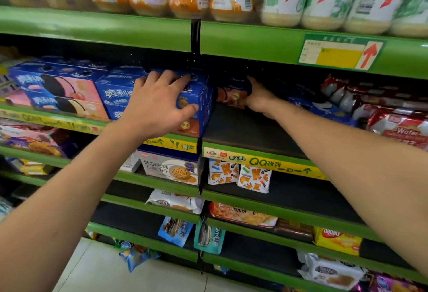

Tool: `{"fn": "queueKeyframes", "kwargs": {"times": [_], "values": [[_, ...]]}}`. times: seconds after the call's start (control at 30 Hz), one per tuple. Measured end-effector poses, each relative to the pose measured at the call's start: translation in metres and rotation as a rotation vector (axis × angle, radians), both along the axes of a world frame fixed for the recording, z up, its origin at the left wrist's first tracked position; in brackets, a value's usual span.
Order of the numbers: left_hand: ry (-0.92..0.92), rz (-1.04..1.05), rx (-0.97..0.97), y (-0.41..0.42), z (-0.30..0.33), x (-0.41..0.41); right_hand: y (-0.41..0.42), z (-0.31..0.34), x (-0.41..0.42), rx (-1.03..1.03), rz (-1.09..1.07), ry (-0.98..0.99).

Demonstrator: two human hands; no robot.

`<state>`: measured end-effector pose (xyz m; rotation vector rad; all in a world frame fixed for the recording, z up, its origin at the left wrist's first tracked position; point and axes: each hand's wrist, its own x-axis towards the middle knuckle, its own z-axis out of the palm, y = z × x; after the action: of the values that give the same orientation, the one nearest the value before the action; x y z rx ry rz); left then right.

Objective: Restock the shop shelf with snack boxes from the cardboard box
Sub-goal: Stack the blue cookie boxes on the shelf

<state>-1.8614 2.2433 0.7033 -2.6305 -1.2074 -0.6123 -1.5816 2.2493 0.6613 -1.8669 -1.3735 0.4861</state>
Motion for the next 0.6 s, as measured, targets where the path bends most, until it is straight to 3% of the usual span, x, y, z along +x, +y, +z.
{"fn": "queueKeyframes", "kwargs": {"times": [0.2,0.6], "values": [[-0.029,-0.007,0.000,0.002,0.000,0.003,0.022,-0.013,-0.018,0.002,-0.101,-0.083],[-0.033,-0.010,0.036,0.004,-0.005,0.002,0.040,-0.013,-0.036,-0.137,-0.040,-0.279]]}}
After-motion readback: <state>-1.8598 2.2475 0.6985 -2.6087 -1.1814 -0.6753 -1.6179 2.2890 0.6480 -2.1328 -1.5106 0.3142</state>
